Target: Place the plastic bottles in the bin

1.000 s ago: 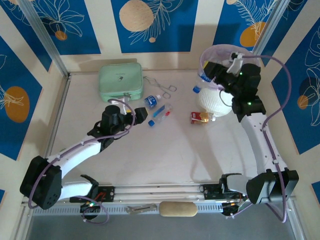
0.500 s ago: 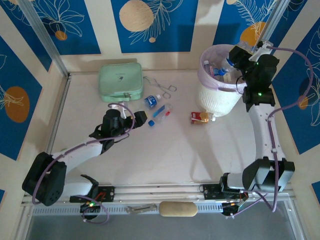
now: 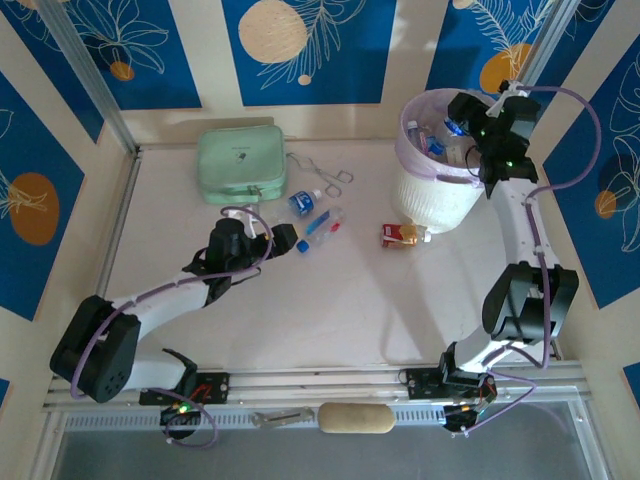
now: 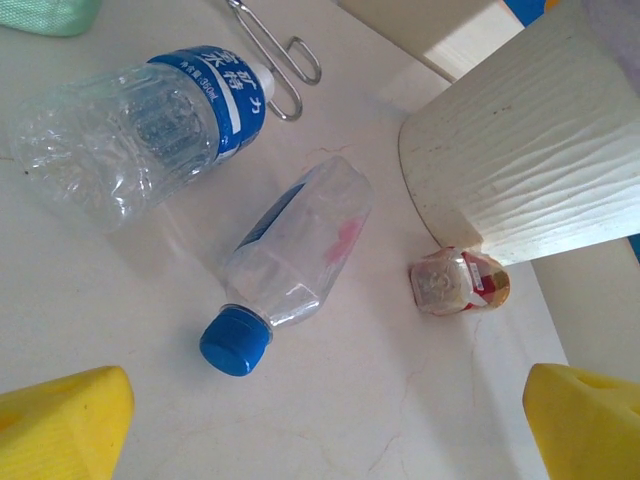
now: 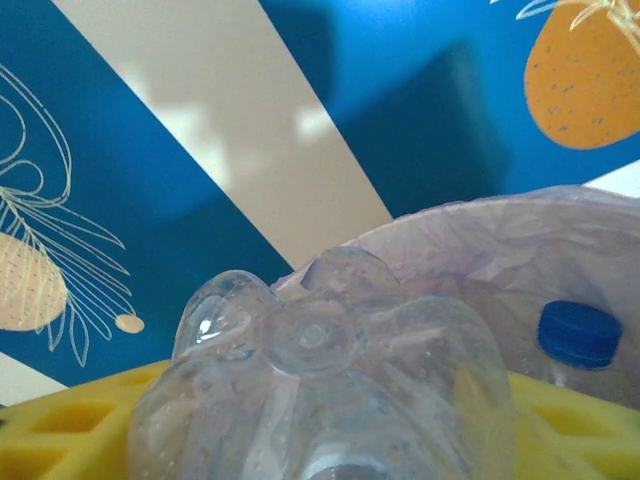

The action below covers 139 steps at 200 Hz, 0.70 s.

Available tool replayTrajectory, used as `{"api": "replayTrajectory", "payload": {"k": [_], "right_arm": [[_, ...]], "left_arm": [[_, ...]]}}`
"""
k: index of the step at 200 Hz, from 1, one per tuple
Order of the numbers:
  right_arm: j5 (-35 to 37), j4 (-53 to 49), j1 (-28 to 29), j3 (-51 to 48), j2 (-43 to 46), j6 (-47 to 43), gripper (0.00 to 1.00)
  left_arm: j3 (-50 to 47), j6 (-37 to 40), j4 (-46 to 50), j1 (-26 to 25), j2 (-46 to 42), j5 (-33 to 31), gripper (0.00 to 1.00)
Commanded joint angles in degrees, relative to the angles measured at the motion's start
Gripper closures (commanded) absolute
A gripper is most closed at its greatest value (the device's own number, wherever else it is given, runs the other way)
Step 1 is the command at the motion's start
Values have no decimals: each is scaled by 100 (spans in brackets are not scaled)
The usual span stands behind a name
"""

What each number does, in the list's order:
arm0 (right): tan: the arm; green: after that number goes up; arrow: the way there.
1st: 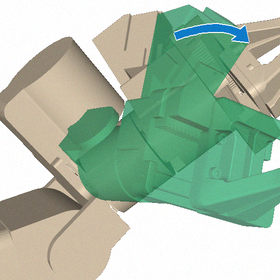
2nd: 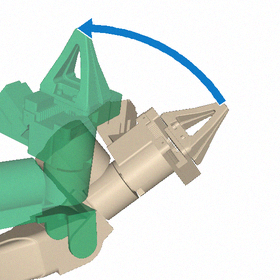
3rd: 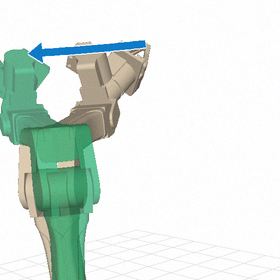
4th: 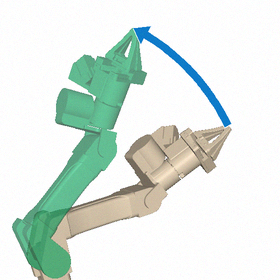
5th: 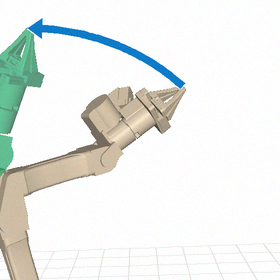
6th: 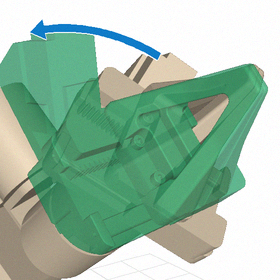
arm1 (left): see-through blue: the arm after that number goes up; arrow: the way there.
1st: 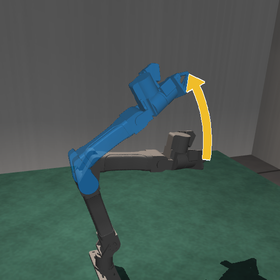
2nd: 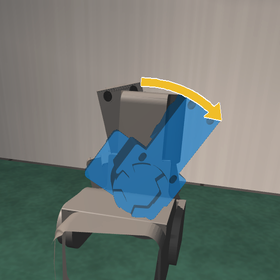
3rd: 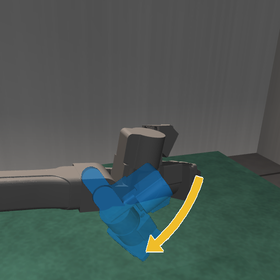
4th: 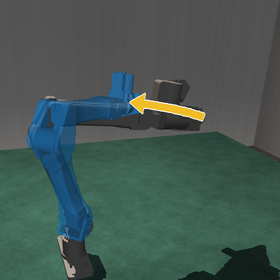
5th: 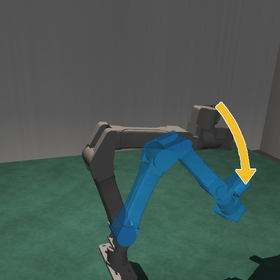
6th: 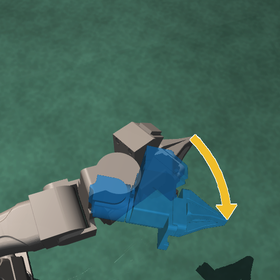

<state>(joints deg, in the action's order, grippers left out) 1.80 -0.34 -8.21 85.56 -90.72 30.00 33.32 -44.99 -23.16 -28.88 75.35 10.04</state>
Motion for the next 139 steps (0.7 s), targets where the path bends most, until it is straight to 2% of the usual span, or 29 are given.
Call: {"api": "replayTrajectory", "payload": {"k": [1,20,53,91,139], "right_arm": [[-102,-266,39,463,-36,-150,14],[-88,-539,38,724,-36,-380,0],[-179,-935,46,920,190,-726,1],[-496,-1116,216,500,817,-1176,1],[-1230,-1822,997,-638,1671,-1909,0]], "left_arm": [[186,-64,-179,50,48,155,0],[267,44,-78,50,89,173,0],[381,81,-133,50,246,191,1],[502,52,-264,50,457,283,1],[597,122,-253,75,524,244,0]]}}
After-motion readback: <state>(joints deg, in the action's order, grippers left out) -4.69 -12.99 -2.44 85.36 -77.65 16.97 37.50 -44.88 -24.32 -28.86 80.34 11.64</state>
